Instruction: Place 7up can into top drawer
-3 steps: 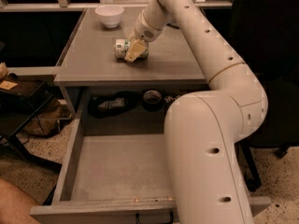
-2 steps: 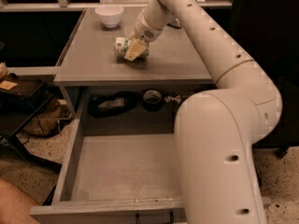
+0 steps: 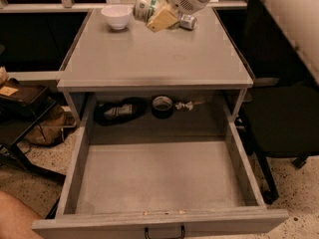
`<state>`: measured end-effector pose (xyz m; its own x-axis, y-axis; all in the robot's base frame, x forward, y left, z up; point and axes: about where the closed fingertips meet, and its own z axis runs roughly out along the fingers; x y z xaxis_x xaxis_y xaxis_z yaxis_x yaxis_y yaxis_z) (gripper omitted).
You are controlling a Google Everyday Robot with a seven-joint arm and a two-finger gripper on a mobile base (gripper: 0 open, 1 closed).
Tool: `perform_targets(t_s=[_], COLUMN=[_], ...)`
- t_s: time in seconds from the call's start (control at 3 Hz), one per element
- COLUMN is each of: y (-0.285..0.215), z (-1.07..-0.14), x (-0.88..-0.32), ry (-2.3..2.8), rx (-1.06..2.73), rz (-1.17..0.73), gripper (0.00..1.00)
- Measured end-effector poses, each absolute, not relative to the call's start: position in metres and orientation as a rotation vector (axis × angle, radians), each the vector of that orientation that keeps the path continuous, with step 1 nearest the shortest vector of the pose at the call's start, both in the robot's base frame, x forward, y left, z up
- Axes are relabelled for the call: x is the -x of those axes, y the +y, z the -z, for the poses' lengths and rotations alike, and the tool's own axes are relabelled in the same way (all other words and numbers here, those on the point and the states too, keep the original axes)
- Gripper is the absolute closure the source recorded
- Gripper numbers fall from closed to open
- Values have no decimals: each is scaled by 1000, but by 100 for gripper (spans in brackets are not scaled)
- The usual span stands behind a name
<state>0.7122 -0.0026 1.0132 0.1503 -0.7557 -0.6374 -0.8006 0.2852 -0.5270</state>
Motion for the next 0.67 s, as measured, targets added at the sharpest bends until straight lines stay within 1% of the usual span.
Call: perform_targets(t_s=[0.33, 0.67], y=[13, 16], z=[-1032, -1016], x=[-661, -649], ry=[1502, 1496], rx=[1385, 1348], rz=[-110, -129], gripper=[100, 100])
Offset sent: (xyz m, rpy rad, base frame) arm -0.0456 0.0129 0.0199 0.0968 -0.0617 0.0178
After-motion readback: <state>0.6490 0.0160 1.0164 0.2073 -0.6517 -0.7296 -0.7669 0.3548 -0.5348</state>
